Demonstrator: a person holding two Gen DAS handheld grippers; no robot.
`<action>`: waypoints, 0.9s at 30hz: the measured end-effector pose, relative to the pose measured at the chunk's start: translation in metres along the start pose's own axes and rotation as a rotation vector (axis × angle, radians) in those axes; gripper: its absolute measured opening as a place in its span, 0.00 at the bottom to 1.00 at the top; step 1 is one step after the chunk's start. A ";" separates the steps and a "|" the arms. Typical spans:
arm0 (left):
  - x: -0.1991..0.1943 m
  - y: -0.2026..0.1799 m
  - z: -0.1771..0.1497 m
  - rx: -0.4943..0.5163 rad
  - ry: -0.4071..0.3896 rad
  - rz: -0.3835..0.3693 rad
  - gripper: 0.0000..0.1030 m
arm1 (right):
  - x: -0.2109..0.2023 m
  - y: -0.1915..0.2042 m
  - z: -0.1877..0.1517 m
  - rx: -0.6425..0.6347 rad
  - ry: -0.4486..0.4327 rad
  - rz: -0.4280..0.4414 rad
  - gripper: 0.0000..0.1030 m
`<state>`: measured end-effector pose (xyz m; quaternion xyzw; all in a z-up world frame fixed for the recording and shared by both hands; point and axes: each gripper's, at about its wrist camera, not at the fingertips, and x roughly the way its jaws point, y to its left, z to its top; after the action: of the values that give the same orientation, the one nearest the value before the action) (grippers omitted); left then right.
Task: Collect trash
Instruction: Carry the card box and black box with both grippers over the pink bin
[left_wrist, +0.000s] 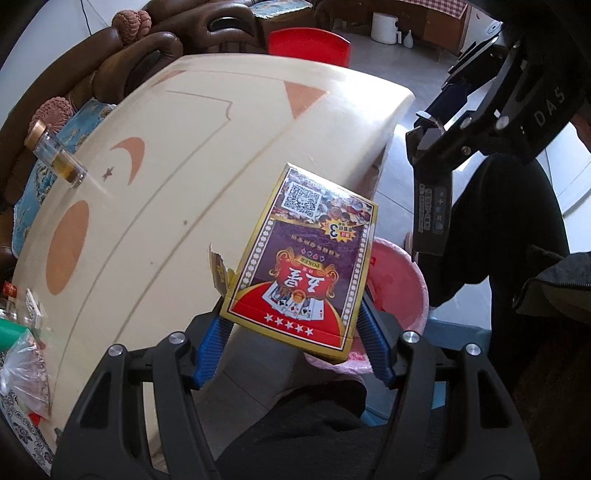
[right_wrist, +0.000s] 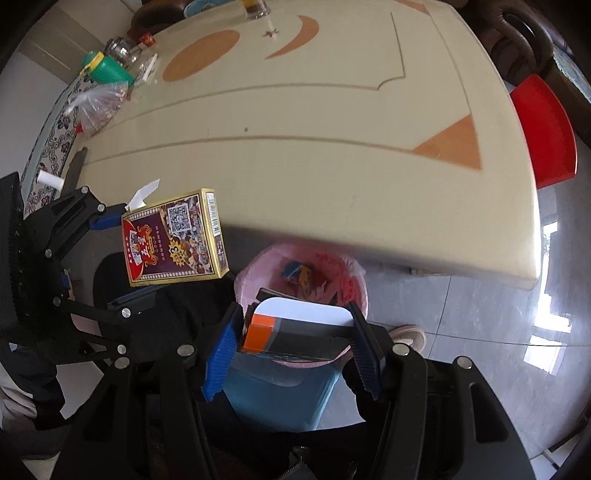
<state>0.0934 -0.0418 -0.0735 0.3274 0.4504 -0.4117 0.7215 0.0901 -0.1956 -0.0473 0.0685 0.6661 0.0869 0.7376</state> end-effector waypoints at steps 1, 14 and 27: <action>0.002 -0.002 -0.003 0.000 0.005 -0.004 0.62 | 0.004 0.001 -0.003 -0.002 0.005 -0.001 0.54; 0.045 -0.021 -0.030 0.001 0.085 -0.067 0.62 | 0.046 0.005 -0.020 -0.028 0.048 -0.043 0.54; 0.089 -0.031 -0.038 0.016 0.144 -0.131 0.62 | 0.099 -0.003 -0.024 -0.048 0.083 -0.085 0.54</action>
<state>0.0743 -0.0495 -0.1728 0.3317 0.5184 -0.4370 0.6559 0.0763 -0.1771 -0.1467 0.0187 0.6961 0.0743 0.7138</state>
